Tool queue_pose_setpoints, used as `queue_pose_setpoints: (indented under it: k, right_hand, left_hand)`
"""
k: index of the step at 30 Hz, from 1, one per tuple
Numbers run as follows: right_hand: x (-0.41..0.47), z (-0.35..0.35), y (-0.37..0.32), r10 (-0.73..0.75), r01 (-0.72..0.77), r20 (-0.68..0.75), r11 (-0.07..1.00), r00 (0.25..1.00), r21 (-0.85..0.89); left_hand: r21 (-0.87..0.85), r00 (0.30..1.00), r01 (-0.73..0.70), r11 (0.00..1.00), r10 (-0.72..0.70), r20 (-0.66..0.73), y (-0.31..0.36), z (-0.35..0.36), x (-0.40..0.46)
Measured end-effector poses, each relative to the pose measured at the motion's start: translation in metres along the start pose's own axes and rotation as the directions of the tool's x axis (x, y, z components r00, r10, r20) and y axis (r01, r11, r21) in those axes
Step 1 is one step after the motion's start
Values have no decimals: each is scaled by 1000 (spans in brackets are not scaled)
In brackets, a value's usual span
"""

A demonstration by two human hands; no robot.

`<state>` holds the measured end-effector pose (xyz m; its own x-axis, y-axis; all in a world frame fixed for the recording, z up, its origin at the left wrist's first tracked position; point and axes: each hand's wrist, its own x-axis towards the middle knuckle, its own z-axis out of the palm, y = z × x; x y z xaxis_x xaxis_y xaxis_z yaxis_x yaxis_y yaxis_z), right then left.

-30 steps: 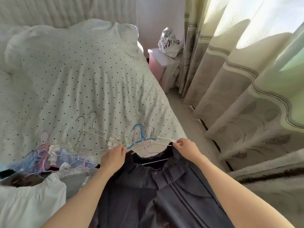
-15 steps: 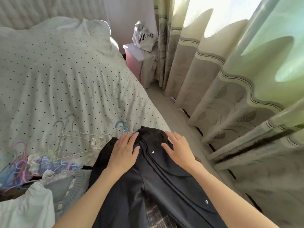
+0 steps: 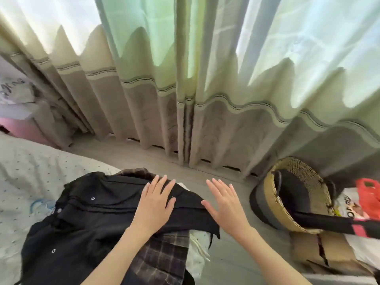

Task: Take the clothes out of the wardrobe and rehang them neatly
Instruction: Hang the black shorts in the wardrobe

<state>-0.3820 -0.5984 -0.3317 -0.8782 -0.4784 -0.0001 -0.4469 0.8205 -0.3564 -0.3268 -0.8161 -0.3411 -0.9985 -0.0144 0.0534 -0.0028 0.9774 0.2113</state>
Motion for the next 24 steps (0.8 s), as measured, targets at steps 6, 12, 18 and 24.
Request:
queue_pose_setpoints:
  k: [6, 12, 18, 24]
  right_hand:
    - [-174, -37, 88, 302, -316, -192, 948, 934, -45]
    - [-349, -61, 146, 652, -676, -273, 737, 708, 5]
    - [-470, -88, 169, 791, -850, -441, 516, 425, 106]
    - [-562, -102, 183, 880, -947, -455, 249, 135, 201]
  left_hand:
    - [-88, 915, -390, 917, 396, 74, 174, 42, -42]
    - [-145, 720, -669, 729, 684, 119, 317, 58, -90]
    - [-204, 465, -855, 476, 879, 105, 444, 69, -131]
    - [-300, 177, -932, 203, 978, 111, 548, 88, -164]
